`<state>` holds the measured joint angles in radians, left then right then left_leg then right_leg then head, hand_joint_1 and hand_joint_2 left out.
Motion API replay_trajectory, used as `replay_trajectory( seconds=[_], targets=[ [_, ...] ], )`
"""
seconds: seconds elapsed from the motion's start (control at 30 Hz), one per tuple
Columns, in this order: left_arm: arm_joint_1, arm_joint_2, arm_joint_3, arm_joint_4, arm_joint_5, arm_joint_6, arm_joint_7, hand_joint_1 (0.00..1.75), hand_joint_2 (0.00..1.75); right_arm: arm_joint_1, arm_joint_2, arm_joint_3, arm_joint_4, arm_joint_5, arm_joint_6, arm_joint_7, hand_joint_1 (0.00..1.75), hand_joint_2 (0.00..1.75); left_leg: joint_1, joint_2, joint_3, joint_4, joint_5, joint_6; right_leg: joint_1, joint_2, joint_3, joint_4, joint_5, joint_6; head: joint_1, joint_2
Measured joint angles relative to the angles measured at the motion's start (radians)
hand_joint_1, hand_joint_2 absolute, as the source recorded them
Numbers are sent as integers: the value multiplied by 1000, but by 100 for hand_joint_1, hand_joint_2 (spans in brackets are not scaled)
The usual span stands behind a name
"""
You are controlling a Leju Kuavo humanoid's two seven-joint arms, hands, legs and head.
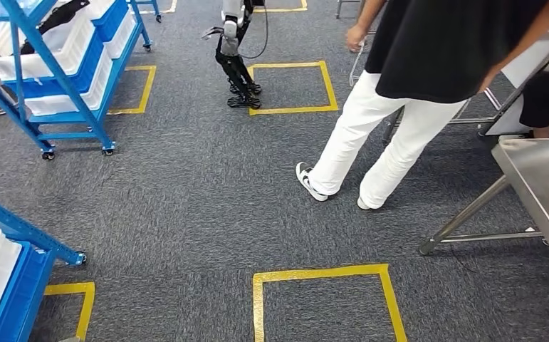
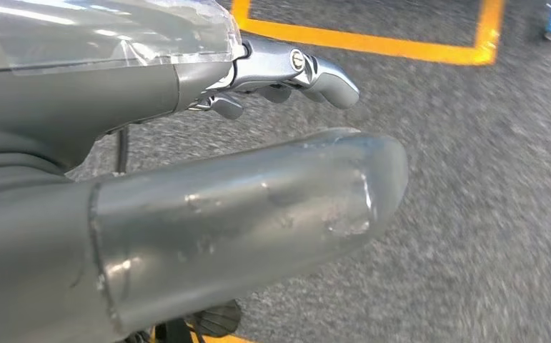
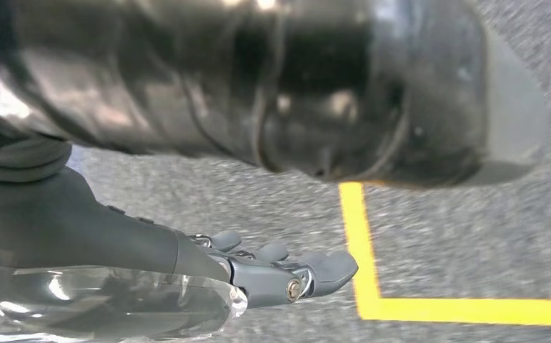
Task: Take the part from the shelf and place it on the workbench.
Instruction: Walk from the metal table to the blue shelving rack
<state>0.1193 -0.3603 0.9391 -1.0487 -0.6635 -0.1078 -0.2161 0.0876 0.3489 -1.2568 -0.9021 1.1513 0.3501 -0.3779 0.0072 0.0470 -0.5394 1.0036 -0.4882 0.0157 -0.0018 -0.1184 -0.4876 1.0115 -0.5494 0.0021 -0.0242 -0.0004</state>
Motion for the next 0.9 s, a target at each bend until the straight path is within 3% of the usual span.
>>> replay_trajectory(
  seconds=[0.07, 0.13, 0.2, 0.27, 0.3, 0.37, 0.43, 0.5, 0.53, 0.6, 0.67, 0.73, 0.77, 0.8, 0.87, 0.9],
  targets=[
    [0, -1, 10, 0, 13, 1, -3, 0, 0, -2, -2, -9, 0, 22, 2, -27, 0, 0, 4, -23, 3, -10, 9, 13, -5, 50, -23, 58, -43, 8, 1, 0],
    [-2, -2, 18, 0, 23, 0, -11, 0, 0, 0, -3, -15, -1, 54, -5, -48, 0, 0, 3, -45, 0, -11, 12, 19, -9, 103, -82, 183, -108, 10, 1, 0],
    [-2, -2, 24, 0, 16, -9, -18, 0, 0, 2, -4, -16, -4, 88, -7, -60, 0, 0, 2, -71, -2, -10, 11, 21, -10, 115, -130, 271, -128, 11, 1, 0],
    [-4, -2, 28, -2, -12, -23, -23, 0, 0, 2, -6, -16, -12, 129, -12, -68, 0, 0, 2, -95, 0, -7, 10, 20, -11, 118, -130, 253, -88, 10, 1, 0],
    [-7, -2, 31, -3, -33, -28, -25, 0, 0, 1, -9, -17, -15, 155, -20, -74, 0, 0, 2, -106, 2, -6, 9, 20, -11, 122, -113, 207, -53, 9, 1, 0],
    [-22, 0, 38, -4, -76, -31, -32, 0, 0, -2, -21, -20, -18, 216, -46, -90, 0, 0, 2, -131, 1, 0, 6, 15, -12, 160, -70, 90, 13, 3, 1, 0],
    [-46, 10, 43, 6, -106, -23, -42, 0, 0, -11, -40, -27, -8, 260, -76, -104, 0, 0, 4, -154, -8, 7, 6, 4, -11, 193, -48, 25, 34, -2, 1, 0],
    [-64, 20, 44, 20, -118, -12, -47, 0, 0, -27, -58, -32, 7, 278, -101, -111, 0, 0, 7, -174, -17, 5, 10, -9, -9, 185, -46, 16, 32, -8, 0, 0],
    [-68, 22, 44, 23, -120, -10, -47, 0, 0, -34, -66, -34, 15, 284, -111, -112, 0, 0, 8, -171, -19, 7, 9, -14, -10, 174, -43, 9, 35, -15, 0, 0],
    [-75, 23, 42, 25, -116, -7, -45, 0, 0, -44, -80, -43, 31, 289, -126, -115, 0, 0, 7, -128, -42, 55, -23, -20, -14, 150, -35, -7, 42, -30, -2, 0],
    [-78, 19, 38, 26, -94, -3, -39, 0, 0, -46, -90, -59, 45, 294, -129, -114, 0, 0, 9, -75, -102, 179, -85, -25, -12, 120, -32, -12, 42, -38, -4, 0],
    [-66, 13, 18, 29, -33, 22, -24, 0, 0, -48, -93, -80, 55, 301, -122, -107, 0, 0, 13, -58, -153, 279, -116, -33, -8, 91, -30, -11, 38, -40, -4, 0],
    [-53, 10, -2, 31, 6, 43, -15, 0, 0, -50, -93, -91, 58, 305, -117, -103, 0, 0, 14, -54, -152, 278, -103, -35, -6, 79, -28, -11, 36, -39, -4, 0],
    [-38, 9, -25, 31, 40, 62, -6, 0, 0, -51, -92, -101, 60, 310, -113, -101, 0, 0, 15, -48, -132, 240, -74, -34, -6, 68, -24, -11, 32, -37, -4, 0],
    [-14, 7, -71, 31, 80, 84, 7, 0, 0, -52, -90, -117, 65, 316, -108, -98, 0, 0, 9, -7, -62, 104, -7, -29, -4, 46, -14, -9, 23, -29, -4, 0],
    [-7, 7, -90, 31, 92, 89, 16, 0, 0, -53, -88, -125, 67, 319, -104, -95, 0, 0, 5, 15, -37, 51, 10, -25, -1, 34, -11, -8, 18, -24, -3, 0]
  ],
)
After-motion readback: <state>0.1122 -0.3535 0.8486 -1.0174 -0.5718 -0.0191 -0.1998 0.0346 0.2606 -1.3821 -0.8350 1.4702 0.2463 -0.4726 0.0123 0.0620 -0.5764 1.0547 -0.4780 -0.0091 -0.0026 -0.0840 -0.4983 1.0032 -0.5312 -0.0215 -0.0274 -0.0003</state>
